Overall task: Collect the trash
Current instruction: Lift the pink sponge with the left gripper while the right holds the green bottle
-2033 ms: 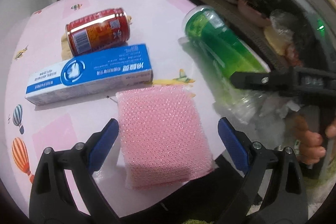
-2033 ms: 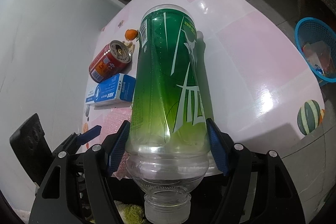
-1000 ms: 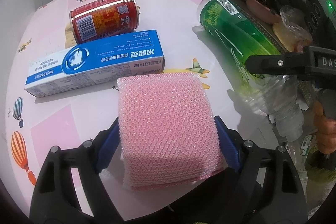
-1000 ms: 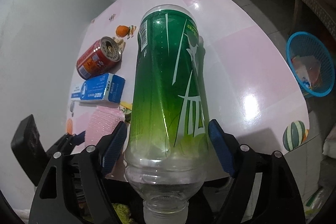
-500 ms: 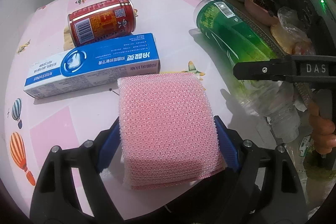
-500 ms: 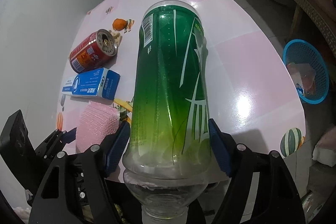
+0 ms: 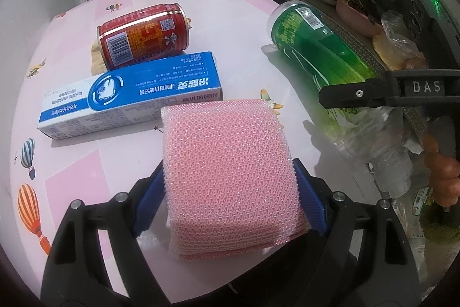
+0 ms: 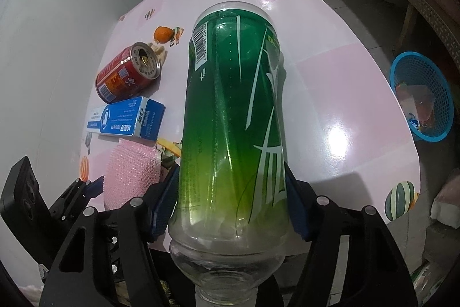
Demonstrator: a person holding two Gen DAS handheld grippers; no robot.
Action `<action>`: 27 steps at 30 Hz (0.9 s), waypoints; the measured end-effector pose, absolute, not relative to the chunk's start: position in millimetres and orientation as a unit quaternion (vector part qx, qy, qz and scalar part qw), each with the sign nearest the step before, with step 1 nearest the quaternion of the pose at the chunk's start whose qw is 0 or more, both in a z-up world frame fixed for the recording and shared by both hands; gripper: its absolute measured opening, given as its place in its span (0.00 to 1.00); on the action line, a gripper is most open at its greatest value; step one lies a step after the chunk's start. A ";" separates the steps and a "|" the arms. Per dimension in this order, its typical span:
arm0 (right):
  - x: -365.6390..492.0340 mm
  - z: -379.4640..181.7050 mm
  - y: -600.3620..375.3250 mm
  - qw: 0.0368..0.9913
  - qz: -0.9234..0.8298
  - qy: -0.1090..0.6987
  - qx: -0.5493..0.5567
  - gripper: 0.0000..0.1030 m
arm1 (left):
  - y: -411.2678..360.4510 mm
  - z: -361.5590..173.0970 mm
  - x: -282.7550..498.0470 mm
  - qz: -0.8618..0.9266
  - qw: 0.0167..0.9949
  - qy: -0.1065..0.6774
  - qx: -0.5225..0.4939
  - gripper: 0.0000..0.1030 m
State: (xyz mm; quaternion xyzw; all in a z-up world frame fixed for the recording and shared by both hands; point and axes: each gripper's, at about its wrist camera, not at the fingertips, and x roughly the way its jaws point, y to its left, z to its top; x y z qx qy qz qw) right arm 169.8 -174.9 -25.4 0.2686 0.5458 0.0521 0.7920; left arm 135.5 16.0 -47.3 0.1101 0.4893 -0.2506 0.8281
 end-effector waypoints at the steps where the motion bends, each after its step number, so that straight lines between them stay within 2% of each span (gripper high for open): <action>1: 169.0 -25.4 -174.8 0.793 0.052 0.544 0.270 0.63 | 16.4 -47.1 135.6 -0.250 0.828 0.489 0.110 0.77; 27: 155.2 -22.4 -181.3 0.802 0.051 0.518 0.292 0.62 | 19.9 -36.9 140.9 -0.245 0.840 0.468 0.122 0.76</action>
